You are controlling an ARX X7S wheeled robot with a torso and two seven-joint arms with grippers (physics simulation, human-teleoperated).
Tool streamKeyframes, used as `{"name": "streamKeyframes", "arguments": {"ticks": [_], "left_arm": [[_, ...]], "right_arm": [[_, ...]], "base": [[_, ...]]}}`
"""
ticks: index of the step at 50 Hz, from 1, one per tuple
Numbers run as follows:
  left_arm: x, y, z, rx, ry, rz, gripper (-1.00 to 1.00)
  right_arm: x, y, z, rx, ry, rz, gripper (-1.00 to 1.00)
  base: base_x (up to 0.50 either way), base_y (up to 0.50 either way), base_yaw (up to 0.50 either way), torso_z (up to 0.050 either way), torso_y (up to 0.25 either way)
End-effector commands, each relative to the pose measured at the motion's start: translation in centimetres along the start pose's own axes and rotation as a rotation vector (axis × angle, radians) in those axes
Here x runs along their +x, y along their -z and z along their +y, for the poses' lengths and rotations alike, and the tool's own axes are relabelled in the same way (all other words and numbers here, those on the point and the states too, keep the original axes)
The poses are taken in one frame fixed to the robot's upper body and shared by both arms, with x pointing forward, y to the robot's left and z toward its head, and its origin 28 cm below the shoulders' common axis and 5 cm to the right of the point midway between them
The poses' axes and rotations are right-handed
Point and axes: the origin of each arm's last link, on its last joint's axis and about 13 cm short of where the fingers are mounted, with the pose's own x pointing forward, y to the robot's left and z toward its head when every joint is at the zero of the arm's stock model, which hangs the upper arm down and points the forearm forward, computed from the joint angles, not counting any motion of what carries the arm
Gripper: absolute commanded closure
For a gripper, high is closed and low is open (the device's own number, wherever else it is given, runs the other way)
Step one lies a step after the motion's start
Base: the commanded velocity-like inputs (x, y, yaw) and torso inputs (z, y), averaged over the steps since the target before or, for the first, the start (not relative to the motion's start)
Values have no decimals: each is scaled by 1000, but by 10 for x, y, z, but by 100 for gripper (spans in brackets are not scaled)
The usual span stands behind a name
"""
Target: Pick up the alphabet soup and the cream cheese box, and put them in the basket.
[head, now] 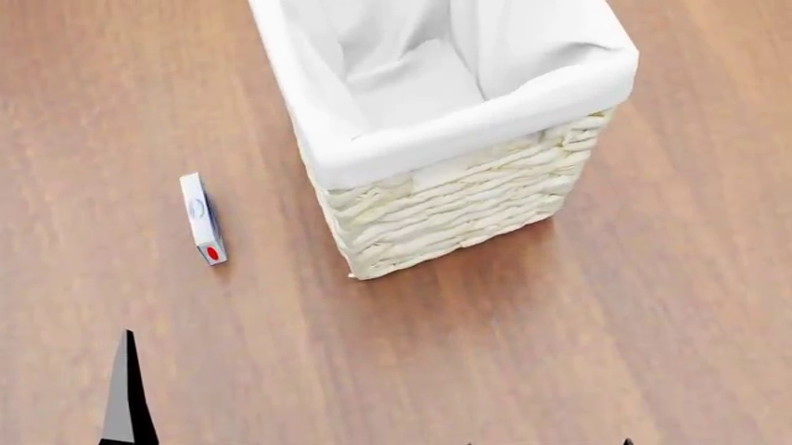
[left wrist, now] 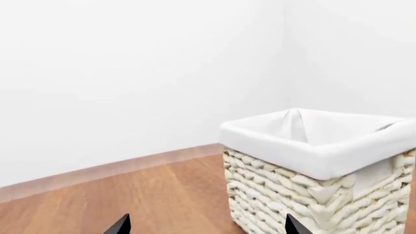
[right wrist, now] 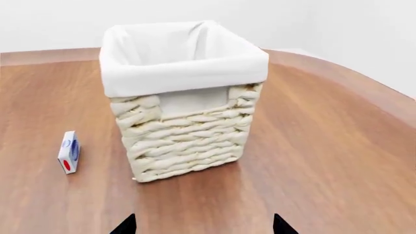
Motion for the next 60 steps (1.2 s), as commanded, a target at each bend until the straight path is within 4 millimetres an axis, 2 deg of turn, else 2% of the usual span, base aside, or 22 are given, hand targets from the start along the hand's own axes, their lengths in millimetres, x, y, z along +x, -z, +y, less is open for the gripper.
{"name": "streamKeyframes", "arguments": {"ticks": [1,27,33,34,37,40,41,48,60], "left_arm": [[0,2,0,1,0,4,-100],[-2,1,1,16,-4,5,-100],[-4,2,0,14,-6,12,-100],[-4,2,1,12,-6,12,-100],[-3,3,1,13,-7,11,-100],[-3,4,1,13,-4,15,-100],[-3,4,1,14,-3,15,-100],[-3,3,1,16,-4,12,-100],[-4,2,1,14,-8,10,-100]], "right_arm": [[-6,5,-2,6,2,67,-100],[-11,23,-5,57,-26,204,-100],[-12,20,-6,37,-37,235,-100],[-12,26,-6,39,-38,243,-100],[-13,25,-6,38,-39,258,-100],[-15,34,-6,39,-39,274,-100],[-14,30,-7,39,-38,276,-100],[-18,39,-9,45,-49,312,-100],[-21,44,-11,55,-39,344,-100]], "base": [[0,0,0,0,0],[0,0,0,0,0],[0,0,0,0,0],[0,0,0,0,0],[0,0,0,0,0],[0,0,0,0,0],[0,0,0,0,0],[0,0,0,0,0],[0,0,0,0,0]]}}
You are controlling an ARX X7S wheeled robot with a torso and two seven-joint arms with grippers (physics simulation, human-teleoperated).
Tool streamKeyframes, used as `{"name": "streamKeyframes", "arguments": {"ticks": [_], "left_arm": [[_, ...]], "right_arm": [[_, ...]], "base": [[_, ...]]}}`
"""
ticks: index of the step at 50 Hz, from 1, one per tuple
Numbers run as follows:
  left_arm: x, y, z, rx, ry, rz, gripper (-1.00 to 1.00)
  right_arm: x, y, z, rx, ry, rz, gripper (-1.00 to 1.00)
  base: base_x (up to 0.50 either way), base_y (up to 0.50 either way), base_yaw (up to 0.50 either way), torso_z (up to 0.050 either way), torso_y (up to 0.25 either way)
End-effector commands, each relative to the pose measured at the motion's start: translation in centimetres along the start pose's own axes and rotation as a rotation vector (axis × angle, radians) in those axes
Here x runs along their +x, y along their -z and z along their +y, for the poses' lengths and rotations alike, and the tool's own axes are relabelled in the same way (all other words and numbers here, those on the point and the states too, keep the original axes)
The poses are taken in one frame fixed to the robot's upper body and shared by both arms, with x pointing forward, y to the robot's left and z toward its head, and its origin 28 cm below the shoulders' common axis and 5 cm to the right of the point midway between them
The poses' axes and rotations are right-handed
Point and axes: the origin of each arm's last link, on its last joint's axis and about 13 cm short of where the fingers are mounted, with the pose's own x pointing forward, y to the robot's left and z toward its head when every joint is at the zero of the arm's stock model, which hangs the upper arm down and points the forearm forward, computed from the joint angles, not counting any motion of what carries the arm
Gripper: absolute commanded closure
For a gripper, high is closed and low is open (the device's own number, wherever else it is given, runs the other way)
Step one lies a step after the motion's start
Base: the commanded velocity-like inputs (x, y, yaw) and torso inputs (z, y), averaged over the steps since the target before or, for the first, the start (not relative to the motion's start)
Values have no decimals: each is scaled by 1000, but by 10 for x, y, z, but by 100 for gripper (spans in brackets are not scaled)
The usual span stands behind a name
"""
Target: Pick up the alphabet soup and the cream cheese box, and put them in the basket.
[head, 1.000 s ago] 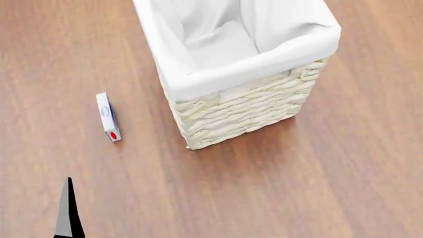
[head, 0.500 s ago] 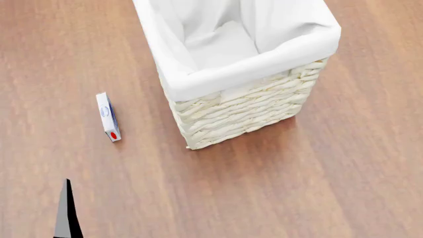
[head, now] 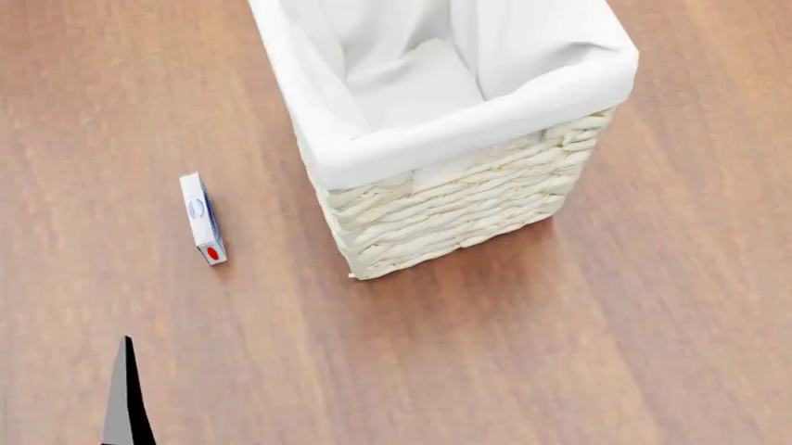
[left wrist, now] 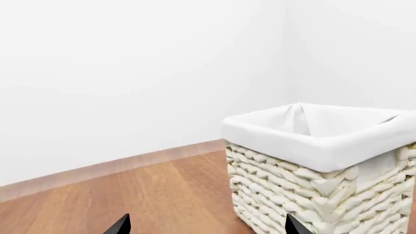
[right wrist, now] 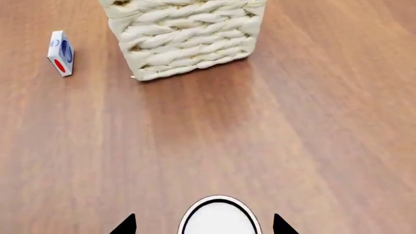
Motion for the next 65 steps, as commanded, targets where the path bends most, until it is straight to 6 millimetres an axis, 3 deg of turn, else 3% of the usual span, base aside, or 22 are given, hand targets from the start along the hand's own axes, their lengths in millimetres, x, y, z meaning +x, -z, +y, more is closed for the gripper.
{"name": "streamKeyframes", "arguments": {"ticks": [1,23,65], "left_arm": [[-1,-1,0,-3,-2,0,-100],[0,1,-2,-1,-1,4,-100],[0,3,0,9,-13,10,-100]], "right_arm": [[-1,7,-3,5,7,38,-100],[2,5,-8,13,41,43,-100],[13,26,-7,23,34,110,-100]], "base": [[0,0,0,0,0],[0,0,0,0,0],[0,0,0,0,0]]}}
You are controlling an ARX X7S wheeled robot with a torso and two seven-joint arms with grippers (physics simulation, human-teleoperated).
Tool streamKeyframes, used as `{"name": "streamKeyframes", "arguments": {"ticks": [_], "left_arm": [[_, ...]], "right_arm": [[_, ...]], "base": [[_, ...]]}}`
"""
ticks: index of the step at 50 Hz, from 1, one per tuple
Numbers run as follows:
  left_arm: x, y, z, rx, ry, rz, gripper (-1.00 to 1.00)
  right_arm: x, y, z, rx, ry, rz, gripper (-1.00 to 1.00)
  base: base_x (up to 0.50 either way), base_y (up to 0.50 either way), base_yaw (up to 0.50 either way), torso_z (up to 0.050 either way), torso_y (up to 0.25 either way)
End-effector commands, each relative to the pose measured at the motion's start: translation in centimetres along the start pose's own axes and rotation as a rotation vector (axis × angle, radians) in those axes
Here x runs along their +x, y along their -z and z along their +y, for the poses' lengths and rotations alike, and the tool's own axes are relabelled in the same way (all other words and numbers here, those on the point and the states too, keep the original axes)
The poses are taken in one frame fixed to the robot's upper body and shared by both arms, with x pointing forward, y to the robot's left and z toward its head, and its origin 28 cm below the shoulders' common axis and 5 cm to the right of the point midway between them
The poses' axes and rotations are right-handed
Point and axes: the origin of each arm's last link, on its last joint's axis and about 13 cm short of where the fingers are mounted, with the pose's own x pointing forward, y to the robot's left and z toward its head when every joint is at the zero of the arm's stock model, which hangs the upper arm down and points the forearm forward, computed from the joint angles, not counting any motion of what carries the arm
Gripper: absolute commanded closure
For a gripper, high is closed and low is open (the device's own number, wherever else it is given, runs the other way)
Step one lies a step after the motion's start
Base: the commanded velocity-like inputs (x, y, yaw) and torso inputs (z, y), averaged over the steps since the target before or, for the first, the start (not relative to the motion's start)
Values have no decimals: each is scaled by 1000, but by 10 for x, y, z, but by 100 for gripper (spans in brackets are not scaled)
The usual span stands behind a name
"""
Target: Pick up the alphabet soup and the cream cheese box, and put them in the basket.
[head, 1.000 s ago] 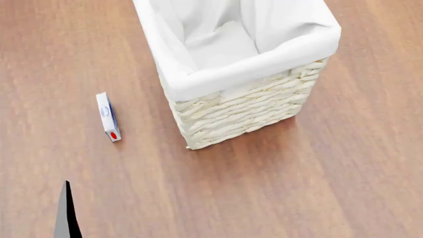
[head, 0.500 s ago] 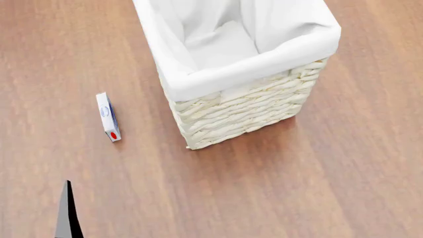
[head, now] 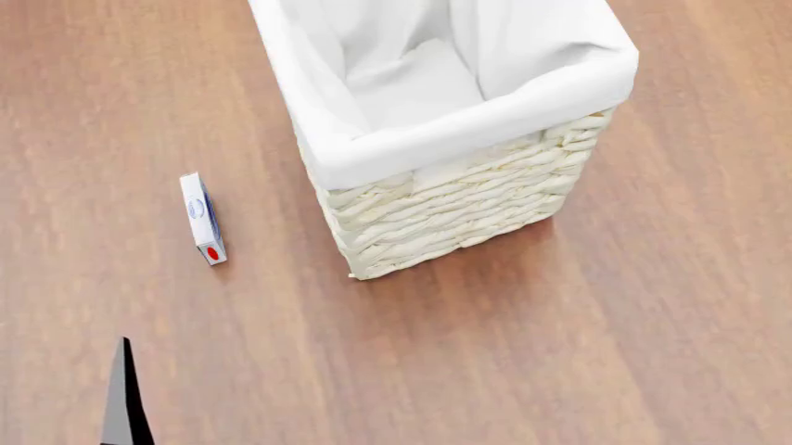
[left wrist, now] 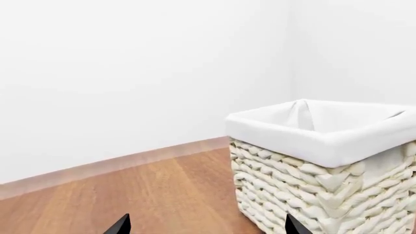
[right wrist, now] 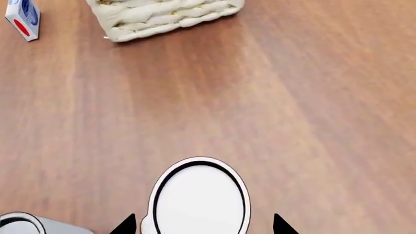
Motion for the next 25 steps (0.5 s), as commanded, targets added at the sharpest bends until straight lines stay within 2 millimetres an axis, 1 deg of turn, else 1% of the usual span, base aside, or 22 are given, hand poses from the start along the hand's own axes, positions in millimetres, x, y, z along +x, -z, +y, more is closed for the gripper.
{"name": "streamKeyframes", "arguments": {"ticks": [1,6,8,10,11,14,25], "left_arm": [[1,0,-1,2,1,1,-100],[1,-1,0,4,-1,0,-100],[1,-2,0,6,-2,1,-100],[1,-2,0,4,-2,1,-100],[1,-3,0,5,-3,1,-100],[1,-3,0,4,-2,0,-100],[1,-2,1,5,-5,1,-100]], "right_arm": [[4,6,-1,1,4,20,-100],[5,9,-1,2,4,27,-100],[7,15,-1,2,3,32,-100],[7,13,-1,0,4,33,-100],[9,16,-1,3,5,36,-100],[8,14,-1,0,7,34,-100],[13,16,-1,-11,13,2,-100]], "base": [[0,0,0,0,0],[0,0,0,0,0],[0,0,0,0,0],[0,0,0,0,0],[0,0,0,0,0],[0,0,0,0,0],[0,0,0,0,0]]}}
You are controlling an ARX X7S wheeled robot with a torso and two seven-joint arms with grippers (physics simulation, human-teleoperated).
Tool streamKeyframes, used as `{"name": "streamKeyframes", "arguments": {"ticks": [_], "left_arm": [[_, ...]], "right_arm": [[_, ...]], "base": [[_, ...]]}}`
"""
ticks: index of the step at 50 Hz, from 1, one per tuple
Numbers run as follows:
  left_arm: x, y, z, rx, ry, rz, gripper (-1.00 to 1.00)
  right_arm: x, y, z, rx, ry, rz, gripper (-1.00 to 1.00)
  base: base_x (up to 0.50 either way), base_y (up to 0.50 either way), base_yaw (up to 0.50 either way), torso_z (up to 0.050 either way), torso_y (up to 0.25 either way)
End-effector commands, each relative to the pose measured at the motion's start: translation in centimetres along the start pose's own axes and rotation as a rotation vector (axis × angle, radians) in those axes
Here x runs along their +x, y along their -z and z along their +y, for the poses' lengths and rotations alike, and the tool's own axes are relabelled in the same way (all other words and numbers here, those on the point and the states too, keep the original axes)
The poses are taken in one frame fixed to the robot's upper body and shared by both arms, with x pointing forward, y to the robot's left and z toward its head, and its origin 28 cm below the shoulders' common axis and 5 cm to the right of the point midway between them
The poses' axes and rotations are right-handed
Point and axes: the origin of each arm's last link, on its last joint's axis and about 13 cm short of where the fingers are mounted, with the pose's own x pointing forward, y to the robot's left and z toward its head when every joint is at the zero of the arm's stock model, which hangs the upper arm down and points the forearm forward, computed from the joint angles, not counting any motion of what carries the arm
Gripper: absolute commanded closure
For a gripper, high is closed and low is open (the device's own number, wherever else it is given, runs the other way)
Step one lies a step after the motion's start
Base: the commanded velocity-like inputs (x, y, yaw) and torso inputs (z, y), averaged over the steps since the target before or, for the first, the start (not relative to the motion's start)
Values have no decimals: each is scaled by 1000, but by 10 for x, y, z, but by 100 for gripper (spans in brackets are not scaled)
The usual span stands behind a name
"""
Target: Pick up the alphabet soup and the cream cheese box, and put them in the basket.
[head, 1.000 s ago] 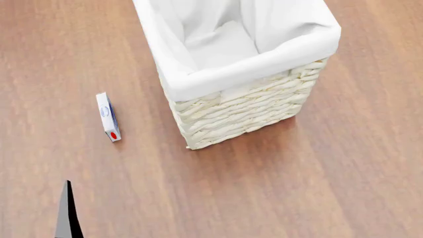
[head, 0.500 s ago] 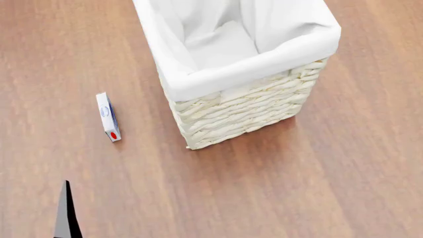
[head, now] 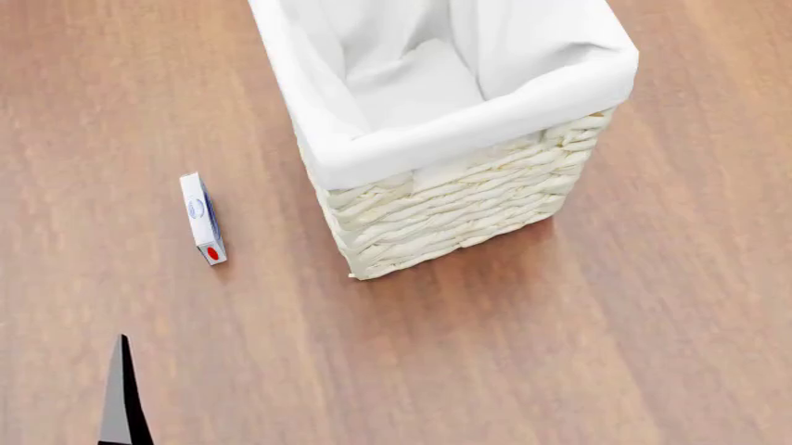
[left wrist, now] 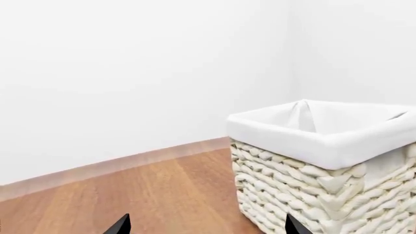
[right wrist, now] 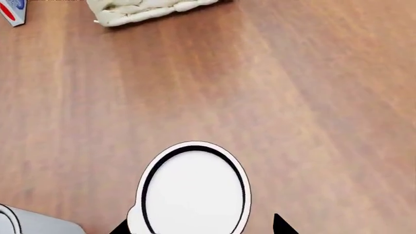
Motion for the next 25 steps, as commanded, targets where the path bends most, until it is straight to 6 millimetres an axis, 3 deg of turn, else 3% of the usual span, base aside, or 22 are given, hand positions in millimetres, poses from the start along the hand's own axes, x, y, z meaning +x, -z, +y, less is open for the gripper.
{"name": "streamKeyframes", "arguments": {"ticks": [1,17,18,25], "left_arm": [[0,0,0,2,-3,2,-100],[2,3,1,7,-6,9,-100],[2,3,1,7,-6,9,-100],[2,3,0,5,-4,9,-100]], "right_arm": [[5,4,0,-11,3,-17,-100],[12,6,2,-32,-11,-44,-100],[11,6,2,-34,-17,-48,100],[10,6,2,-33,-17,-48,100]], "base": [[0,0,0,0,0],[0,0,0,0,0],[0,0,0,0,0],[0,0,0,0,0]]}}
